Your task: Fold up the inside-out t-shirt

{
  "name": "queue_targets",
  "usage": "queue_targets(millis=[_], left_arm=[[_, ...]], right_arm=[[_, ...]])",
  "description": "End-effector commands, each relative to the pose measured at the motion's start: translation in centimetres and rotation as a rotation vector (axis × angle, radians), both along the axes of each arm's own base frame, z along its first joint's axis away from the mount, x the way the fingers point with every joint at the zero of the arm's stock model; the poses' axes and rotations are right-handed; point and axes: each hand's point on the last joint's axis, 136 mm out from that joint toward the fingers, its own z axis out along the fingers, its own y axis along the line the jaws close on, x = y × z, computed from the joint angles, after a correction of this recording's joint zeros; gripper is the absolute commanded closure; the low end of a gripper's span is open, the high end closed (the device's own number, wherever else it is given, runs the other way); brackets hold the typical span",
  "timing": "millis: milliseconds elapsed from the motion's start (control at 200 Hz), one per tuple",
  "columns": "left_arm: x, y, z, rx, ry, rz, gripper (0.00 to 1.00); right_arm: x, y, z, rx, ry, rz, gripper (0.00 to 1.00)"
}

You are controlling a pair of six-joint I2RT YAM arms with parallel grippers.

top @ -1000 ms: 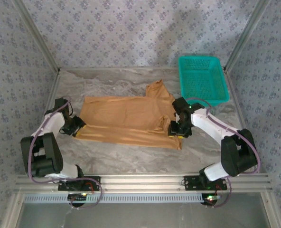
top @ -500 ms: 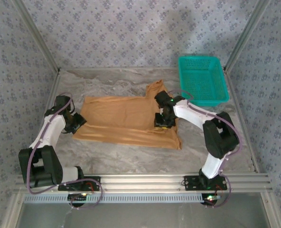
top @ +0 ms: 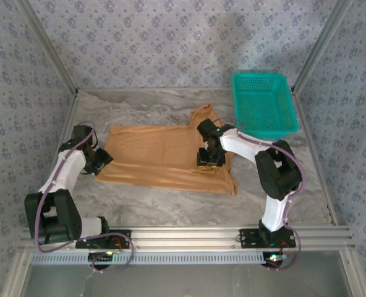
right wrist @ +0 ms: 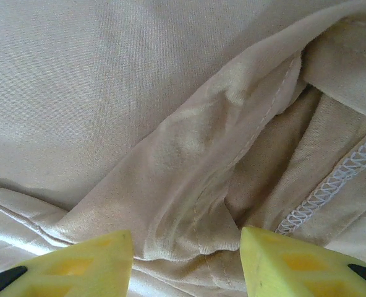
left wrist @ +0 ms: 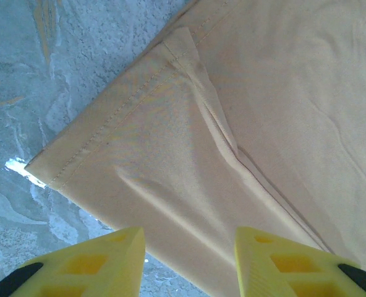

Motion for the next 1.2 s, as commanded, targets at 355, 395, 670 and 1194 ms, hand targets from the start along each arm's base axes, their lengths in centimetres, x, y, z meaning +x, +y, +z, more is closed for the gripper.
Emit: queue_targets(millis=[355, 395, 670, 1194], left_arm=[[-0.2, -0.1, 0.1, 0.002, 0.005, -0.001, 0.58], [-0.2, -0.1, 0.1, 0.003, 0.006, -0.001, 0.58], [-0.3, 0.0, 0.1, 0.012, 0.009, -0.007, 0.58], [0.0, 0.0, 0.0, 0.006, 0.008, -0.008, 0.58]], right_arm=[[-0.2, 0.2, -0.1, -0.009, 0.005, 0.001, 0.56], [-0.2, 0.2, 0.2, -0.008, -0.003, -0.003, 0.57], [-0.3, 0.4, 1.2, 0.009, -0.015, -0.01, 1.0], [0.6, 0.3, 5.5, 0.01, -0.096, 0.02, 1.0]])
